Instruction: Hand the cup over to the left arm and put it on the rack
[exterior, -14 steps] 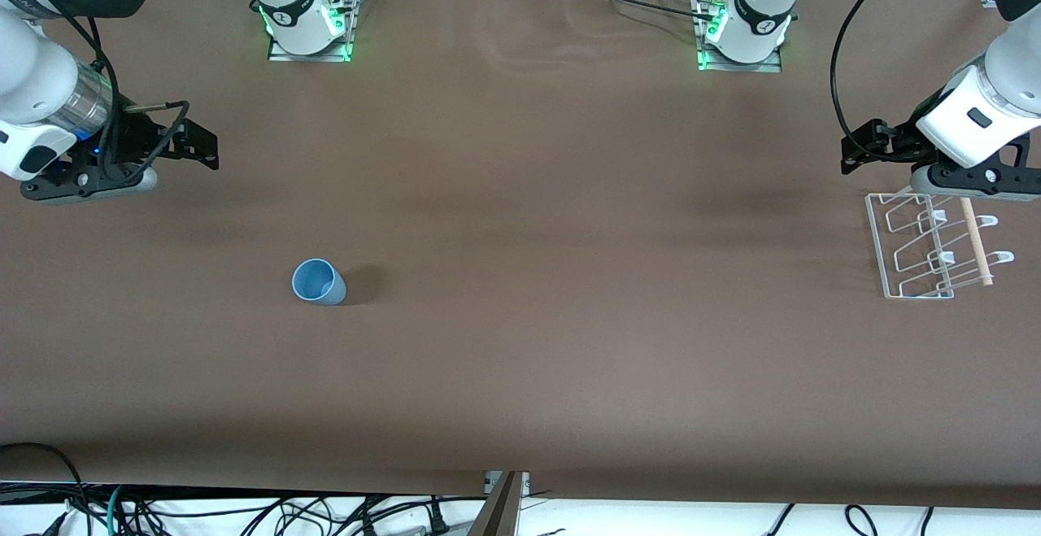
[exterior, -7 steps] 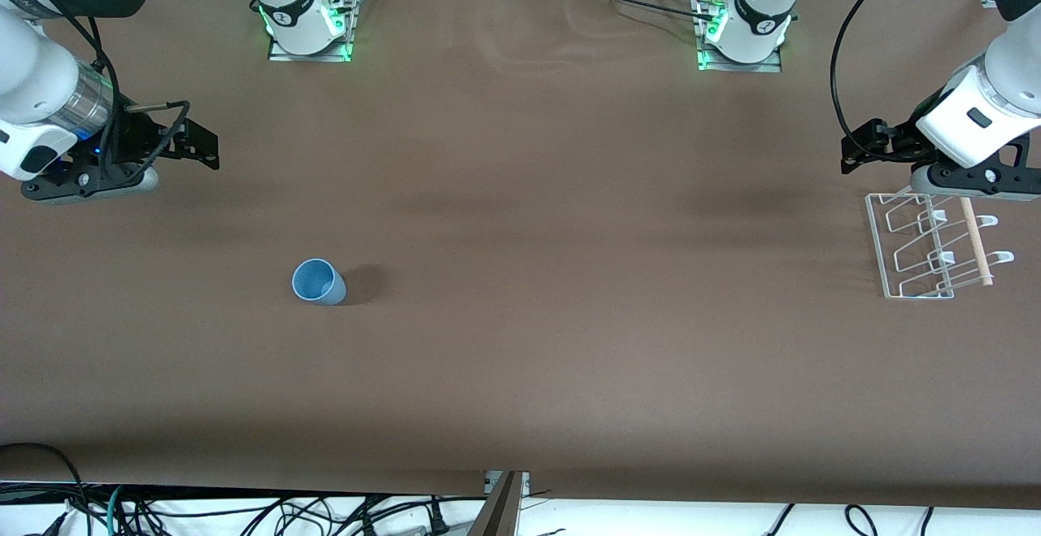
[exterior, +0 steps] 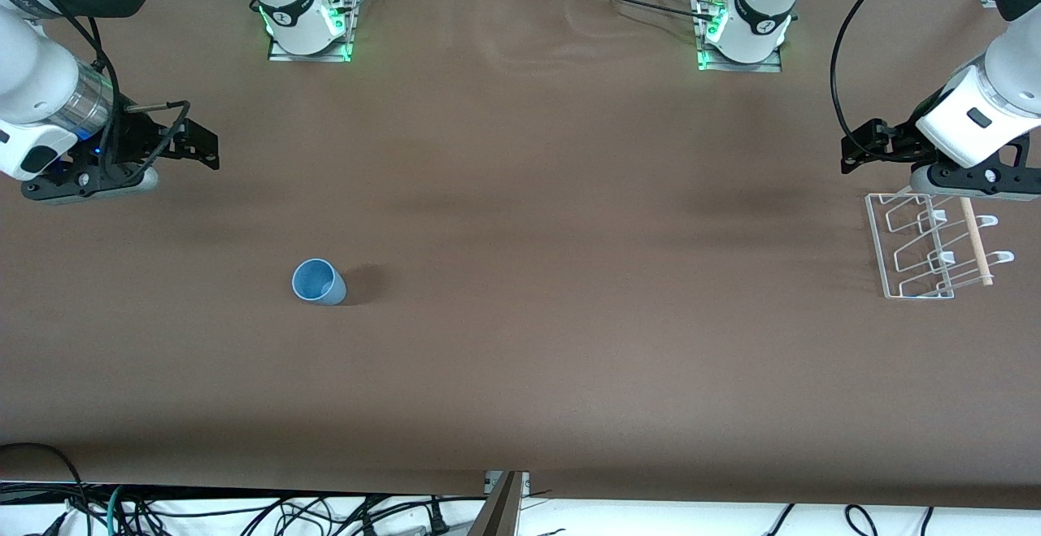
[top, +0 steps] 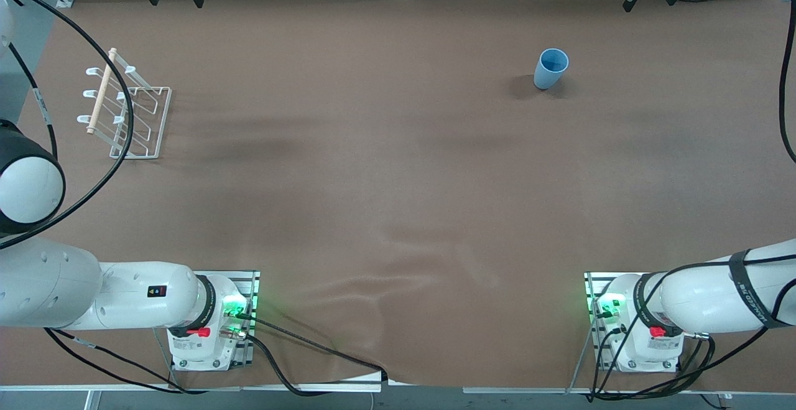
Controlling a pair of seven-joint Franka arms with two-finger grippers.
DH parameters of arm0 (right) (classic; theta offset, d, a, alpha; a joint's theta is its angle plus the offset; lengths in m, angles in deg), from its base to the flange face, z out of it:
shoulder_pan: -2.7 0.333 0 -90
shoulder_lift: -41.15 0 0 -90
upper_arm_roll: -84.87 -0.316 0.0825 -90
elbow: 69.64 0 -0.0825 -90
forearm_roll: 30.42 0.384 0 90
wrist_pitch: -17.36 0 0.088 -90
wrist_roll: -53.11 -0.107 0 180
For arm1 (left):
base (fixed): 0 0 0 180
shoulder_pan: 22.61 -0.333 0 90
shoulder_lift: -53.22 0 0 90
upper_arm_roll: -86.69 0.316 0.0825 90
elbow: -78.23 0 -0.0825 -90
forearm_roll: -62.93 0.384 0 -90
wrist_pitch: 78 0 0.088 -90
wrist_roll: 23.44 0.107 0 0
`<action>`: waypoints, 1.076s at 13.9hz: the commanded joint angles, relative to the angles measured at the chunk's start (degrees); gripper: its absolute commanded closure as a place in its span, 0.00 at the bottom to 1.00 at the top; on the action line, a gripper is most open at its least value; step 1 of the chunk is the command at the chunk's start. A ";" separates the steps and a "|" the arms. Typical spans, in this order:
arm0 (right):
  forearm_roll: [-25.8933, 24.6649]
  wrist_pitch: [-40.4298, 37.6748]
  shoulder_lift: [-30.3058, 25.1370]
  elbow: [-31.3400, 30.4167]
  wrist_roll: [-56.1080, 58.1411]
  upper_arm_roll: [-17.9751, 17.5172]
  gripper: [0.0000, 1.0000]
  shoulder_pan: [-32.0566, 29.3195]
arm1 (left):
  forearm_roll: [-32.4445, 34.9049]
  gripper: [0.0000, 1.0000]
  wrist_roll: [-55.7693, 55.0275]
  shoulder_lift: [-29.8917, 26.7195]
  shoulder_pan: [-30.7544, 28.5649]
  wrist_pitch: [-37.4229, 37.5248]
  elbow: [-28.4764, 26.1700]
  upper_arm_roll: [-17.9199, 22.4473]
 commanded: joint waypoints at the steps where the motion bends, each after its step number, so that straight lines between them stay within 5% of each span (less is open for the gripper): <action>1: 0.74 -0.69 -0.02 0.83 -0.32 -0.16 0.01 -0.07 | -0.77 0.00 -0.43 -0.14 -0.36 1.18 1.04 -0.16; 15: 0.92 4.84 4.01 0.83 -0.50 -0.16 0.01 -0.16 | -0.77 0.00 -0.43 -0.14 -0.28 1.09 1.04 -0.16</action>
